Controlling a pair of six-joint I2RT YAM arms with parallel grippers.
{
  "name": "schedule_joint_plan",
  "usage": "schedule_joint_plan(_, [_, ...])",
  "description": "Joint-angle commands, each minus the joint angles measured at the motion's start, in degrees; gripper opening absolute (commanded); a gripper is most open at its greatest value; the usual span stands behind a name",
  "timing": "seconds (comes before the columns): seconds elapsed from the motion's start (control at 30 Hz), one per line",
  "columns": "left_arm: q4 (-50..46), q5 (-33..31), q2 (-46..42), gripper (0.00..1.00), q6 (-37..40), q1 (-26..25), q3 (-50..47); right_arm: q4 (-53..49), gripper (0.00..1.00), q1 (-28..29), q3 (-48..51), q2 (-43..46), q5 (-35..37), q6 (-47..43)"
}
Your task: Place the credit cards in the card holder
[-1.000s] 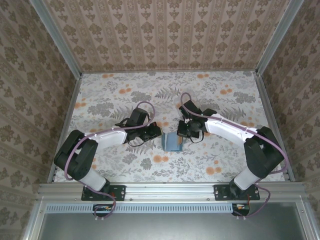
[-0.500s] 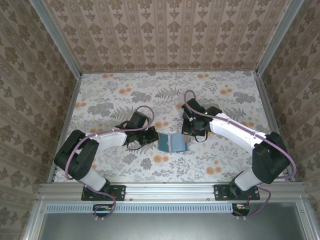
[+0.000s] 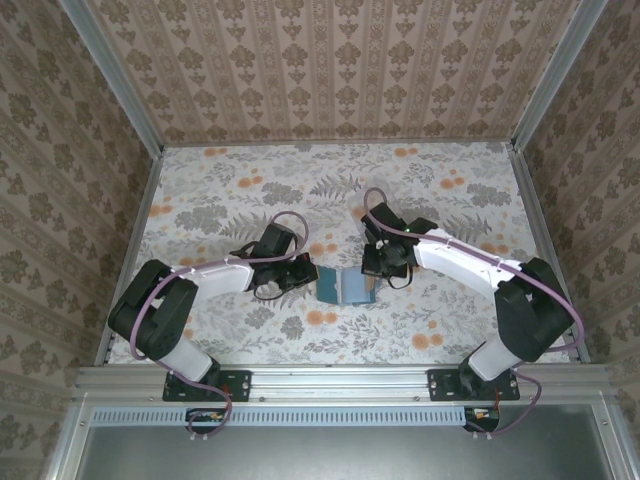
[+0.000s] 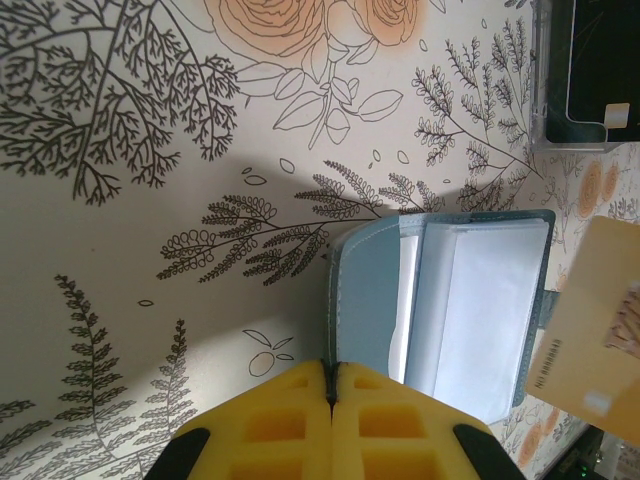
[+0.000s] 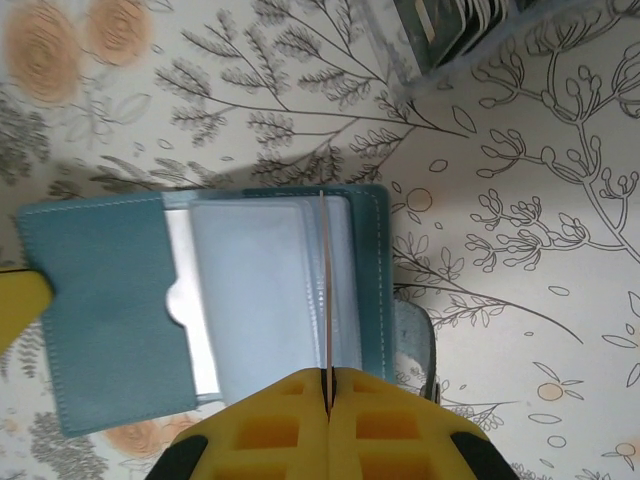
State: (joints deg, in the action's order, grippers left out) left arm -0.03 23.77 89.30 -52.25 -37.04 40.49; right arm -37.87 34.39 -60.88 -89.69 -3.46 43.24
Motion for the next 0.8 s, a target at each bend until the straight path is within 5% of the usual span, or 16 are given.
schedule_joint_plan(0.0, [-1.4, -0.2, 1.1, 0.00, 1.6, -0.1, -0.2, 0.2, 0.00, 0.4, 1.0, -1.3, -0.5, -1.1])
schedule_joint_plan(0.77, [-0.7, 0.0, 1.8, 0.00, 1.6, -0.6, -0.1, 3.3, 0.00, 3.3, -4.2, -3.0, -6.7, -1.2])
